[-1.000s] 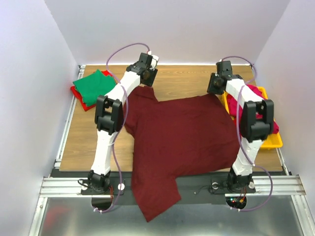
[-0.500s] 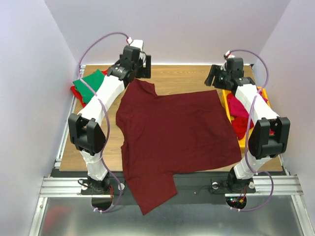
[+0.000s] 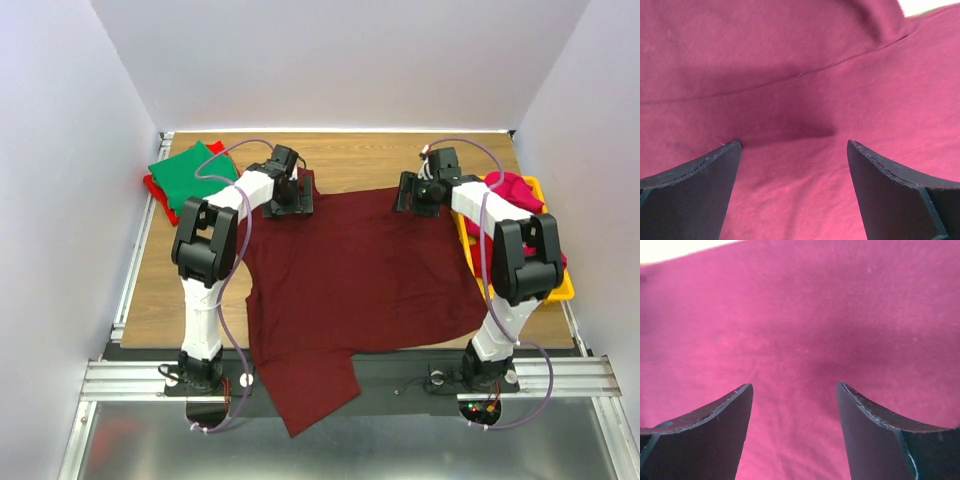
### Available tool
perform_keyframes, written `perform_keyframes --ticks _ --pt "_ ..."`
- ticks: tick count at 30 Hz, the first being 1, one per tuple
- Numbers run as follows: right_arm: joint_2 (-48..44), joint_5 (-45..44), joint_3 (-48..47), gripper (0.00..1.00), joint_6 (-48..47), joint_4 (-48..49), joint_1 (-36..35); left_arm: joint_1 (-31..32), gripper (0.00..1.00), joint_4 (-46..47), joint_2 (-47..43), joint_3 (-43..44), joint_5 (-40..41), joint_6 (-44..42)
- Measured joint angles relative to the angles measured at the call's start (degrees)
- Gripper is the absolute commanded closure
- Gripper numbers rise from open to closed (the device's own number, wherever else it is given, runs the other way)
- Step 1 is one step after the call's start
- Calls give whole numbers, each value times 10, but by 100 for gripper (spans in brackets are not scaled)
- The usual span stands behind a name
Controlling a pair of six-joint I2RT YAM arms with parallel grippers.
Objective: Fold and stack the t-shirts
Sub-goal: Flatten the tshirt out
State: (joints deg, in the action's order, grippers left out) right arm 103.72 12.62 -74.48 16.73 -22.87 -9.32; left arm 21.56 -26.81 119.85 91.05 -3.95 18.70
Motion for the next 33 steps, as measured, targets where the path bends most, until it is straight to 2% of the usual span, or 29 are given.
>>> perform_keyframes --ticks 6,12,15,25,29,33 --pt "70 -4 -2 27 8 10 -5 -5 2 14 14 14 -8 5" --pt "96 -14 -37 27 16 14 -10 -21 2 18 38 46 -12 7" --pt "112 -18 -58 27 24 17 -14 -33 3 17 64 86 -12 4" --pt "187 -33 -163 27 53 18 -20 -63 3 -13 205 316 -12 -32" --pt "234 -38 -235 27 61 9 -21 -76 3 -15 228 356 -30 -31" --pt "278 -49 -310 26 67 -11 -21 -87 3 -7 229 357 -55 -31"
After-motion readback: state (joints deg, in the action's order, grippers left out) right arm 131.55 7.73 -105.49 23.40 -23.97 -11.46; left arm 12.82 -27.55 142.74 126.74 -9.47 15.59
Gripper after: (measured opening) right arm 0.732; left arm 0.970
